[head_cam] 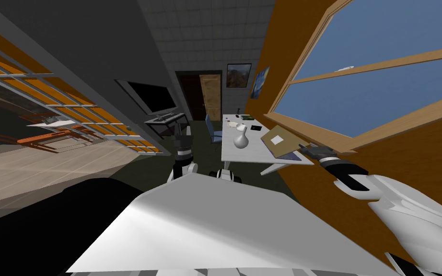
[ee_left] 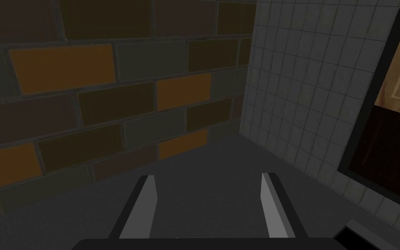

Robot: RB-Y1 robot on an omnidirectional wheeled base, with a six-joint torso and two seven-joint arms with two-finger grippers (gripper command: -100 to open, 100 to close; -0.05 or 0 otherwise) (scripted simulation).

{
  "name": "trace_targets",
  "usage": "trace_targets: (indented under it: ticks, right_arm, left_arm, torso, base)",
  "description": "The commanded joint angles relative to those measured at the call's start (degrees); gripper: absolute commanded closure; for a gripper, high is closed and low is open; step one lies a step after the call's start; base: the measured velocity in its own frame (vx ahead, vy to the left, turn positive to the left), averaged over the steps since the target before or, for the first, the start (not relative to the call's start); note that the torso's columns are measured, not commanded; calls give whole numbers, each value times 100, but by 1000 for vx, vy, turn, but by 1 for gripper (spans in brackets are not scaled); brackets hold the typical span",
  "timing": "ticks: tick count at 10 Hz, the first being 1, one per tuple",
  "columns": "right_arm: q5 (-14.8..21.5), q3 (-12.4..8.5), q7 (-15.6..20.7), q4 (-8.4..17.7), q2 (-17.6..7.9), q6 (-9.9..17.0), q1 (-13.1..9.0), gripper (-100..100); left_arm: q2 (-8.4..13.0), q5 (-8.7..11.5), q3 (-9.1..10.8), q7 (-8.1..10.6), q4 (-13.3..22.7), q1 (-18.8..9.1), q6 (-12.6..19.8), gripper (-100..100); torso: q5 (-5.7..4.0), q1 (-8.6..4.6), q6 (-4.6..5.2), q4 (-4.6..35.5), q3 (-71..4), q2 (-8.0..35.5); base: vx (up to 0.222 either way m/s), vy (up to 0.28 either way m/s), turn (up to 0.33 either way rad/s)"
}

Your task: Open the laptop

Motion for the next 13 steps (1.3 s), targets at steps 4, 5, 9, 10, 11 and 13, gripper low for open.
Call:
trace_targets:
  ticks: [4, 5, 9, 10, 11, 13]
  right_arm:
    - [-7, 542, -275, 880, 2, -439, -765, 100]
    - [-7, 567, -275, 982, 2, -439, -829, 100]
    - [-12, 806, -395, 1551, -7, -622, -1213, 100]
    - [-17, 1020, -515, 1700, -16, -806, -1494, 100]
    - [-17, 1044, -515, 1909, -16, -806, -1596, 100]
    - [-22, 1252, -636, 2282, -25, -989, -1960, 100]
  left_arm:
    - [0, 0, 0, 0, 0, 0, 0, 0]
    - [0, 0, 0, 0, 0, 1, 0, 0]
    - [0, 0, 0, 0, 0, 0, 0, 0]
    - [0, 0, 0, 0, 0, 0, 0, 0]
    - [0, 0, 0, 0, 0, 1, 0, 0]
    - [0, 0, 0, 0, 0, 0, 0, 0]
  torso:
    - [-7, -6, -1, -10, -8, -13]
    - [-9, -3, -3, -13, -9, -14]
    - [-7, -16, 1, -13, -15, -20]
    - [-12, -15, -2, -18, -14, -21]
    - [-7, -9, -3, -18, -15, -21]
    - [-4, -3, -4, -20, -17, -24]
  base:
    - [-1, -16, -77]
    - [-1, -17, -71]
    - [0, -11, -37]
    - [3, -23, -115]
    - [2, -21, -67]
    - [-4, -4, -52]
